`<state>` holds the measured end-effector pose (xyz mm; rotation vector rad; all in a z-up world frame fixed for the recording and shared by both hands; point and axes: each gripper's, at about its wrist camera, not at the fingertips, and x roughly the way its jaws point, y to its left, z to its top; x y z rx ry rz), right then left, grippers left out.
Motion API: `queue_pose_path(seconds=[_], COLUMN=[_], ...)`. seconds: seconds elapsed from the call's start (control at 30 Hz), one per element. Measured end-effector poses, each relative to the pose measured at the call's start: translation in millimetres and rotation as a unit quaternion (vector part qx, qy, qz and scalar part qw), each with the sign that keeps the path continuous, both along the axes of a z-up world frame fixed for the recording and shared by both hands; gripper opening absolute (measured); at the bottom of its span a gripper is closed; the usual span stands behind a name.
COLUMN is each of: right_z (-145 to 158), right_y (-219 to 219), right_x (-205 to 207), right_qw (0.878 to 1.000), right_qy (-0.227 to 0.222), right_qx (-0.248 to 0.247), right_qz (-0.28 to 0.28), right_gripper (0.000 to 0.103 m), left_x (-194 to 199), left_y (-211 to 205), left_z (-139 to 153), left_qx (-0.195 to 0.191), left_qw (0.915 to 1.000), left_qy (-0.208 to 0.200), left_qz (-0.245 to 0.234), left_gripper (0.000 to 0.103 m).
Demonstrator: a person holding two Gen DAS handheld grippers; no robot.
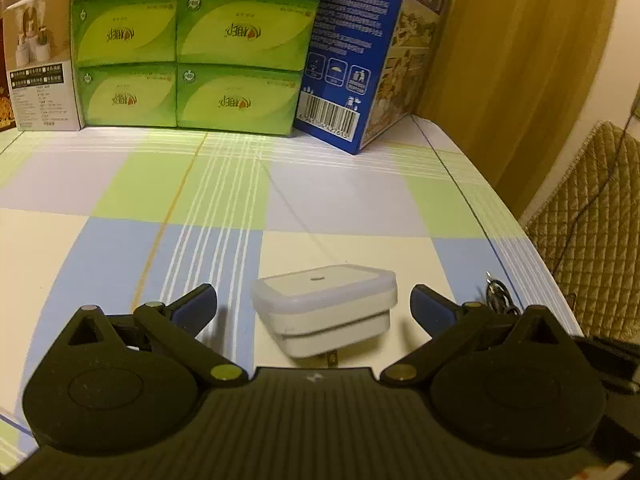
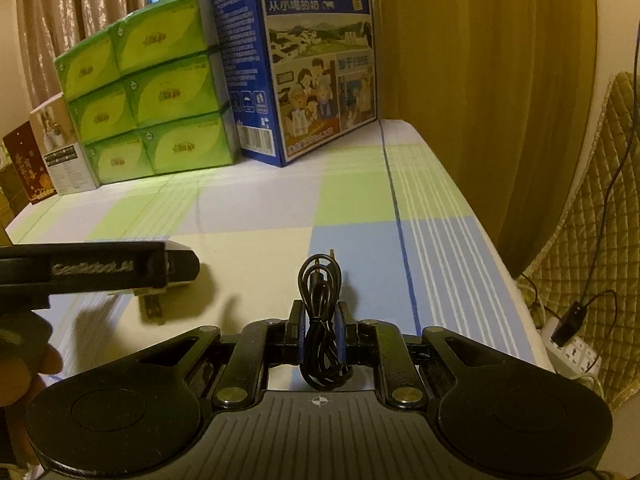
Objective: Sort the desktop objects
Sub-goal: 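Grasp the white plug adapter with the left tool while the right tool holds the cable, then carry the plug adapter and cable over the cardboard box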
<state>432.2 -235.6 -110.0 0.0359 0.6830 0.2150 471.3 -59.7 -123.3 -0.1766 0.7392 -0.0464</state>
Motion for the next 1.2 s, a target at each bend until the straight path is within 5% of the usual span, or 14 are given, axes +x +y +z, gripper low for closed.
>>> queue_pose_path(seconds=[0.27, 0.8, 1.2], right_z=[0, 16, 33], right_y=[2, 23, 38], right_x=[0, -18, -77], right_qw=[1.0, 0.999, 0.998], right_qy=[0.002, -0.005, 0.008], right_qx=[0.002, 0.006, 0.0], right_qz=[0.004, 0.035, 0.055], right_gripper=[0.011, 0.012, 0.011], left_x=[9, -70, -141], left_y=[-2, 42, 61], left_z=[-3, 3, 18], left_qx=[0.021, 0.05, 0.052], left_qw=[0.9996, 0.9977, 0.9969], left_qy=[0.015, 0.003, 0.019], left_qz=[-0.009, -0.045, -0.056], left_gripper=[0.072, 0.072, 0.072])
